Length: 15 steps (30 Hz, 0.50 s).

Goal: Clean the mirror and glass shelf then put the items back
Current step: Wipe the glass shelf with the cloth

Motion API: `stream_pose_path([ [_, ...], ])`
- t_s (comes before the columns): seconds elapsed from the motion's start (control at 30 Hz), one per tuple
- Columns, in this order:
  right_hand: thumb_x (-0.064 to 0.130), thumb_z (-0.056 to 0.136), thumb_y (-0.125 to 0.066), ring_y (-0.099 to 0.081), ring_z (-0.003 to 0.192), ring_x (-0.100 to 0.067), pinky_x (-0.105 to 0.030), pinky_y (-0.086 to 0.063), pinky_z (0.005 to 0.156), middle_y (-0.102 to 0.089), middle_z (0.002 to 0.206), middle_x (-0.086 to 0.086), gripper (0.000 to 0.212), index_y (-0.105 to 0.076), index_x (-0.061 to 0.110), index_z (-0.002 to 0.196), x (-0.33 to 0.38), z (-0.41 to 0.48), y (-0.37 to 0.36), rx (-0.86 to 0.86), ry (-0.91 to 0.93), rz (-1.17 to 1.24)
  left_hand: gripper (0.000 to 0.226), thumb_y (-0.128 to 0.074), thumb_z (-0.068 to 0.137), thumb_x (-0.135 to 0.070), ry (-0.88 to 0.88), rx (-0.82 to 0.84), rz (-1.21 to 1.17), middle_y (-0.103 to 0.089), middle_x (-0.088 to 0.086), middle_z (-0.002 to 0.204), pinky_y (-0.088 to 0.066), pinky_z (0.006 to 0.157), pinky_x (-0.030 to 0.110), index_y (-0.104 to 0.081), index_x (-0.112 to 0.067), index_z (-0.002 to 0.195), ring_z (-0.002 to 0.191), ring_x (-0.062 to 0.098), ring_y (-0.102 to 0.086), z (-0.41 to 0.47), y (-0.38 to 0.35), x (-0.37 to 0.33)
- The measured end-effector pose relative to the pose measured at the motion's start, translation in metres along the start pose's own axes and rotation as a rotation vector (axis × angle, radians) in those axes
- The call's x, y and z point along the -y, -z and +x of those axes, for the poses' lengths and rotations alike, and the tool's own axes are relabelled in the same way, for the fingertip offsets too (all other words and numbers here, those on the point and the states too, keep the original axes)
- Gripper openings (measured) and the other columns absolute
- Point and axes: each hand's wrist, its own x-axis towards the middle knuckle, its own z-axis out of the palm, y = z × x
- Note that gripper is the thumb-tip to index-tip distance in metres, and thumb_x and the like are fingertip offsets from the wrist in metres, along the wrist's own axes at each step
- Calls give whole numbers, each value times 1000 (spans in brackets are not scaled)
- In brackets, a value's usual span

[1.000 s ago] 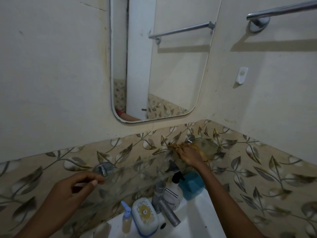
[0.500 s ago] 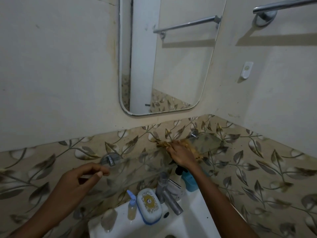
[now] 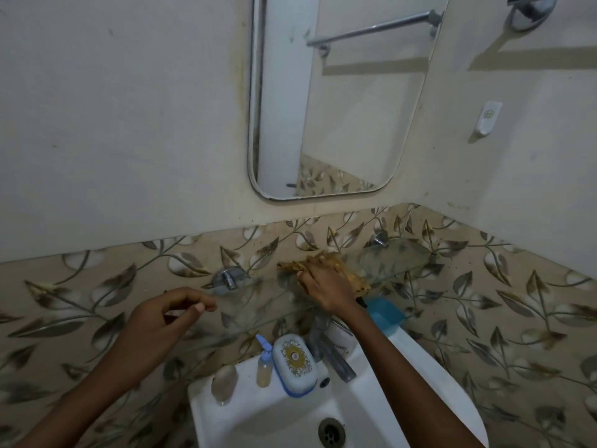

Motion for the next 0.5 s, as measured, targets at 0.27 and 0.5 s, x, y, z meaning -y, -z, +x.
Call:
stream_pose_path([
  [0.27, 34, 98, -28, -15, 144, -21, -42, -9, 115, -30, 152, -3, 43, -39, 19, 137, 41, -13, -14, 43, 42, 59, 20, -63, 86, -17, 15, -35, 20, -71, -18, 90, -53, 72, 24, -72, -33, 80, 85, 0, -65, -7, 10, 9],
  [0.5, 33, 98, -28, -18, 143, -22, -41, -10, 115, -37, 148, -4, 41, -42, 19, 134, 92, -37, -30, 32, 110, 124, 30, -57, 90, -7, 10, -94, 35, -71, -17, 92, -50, 70, 11, -72, -30, 79, 84, -1, -64, -15, 24, 8],
])
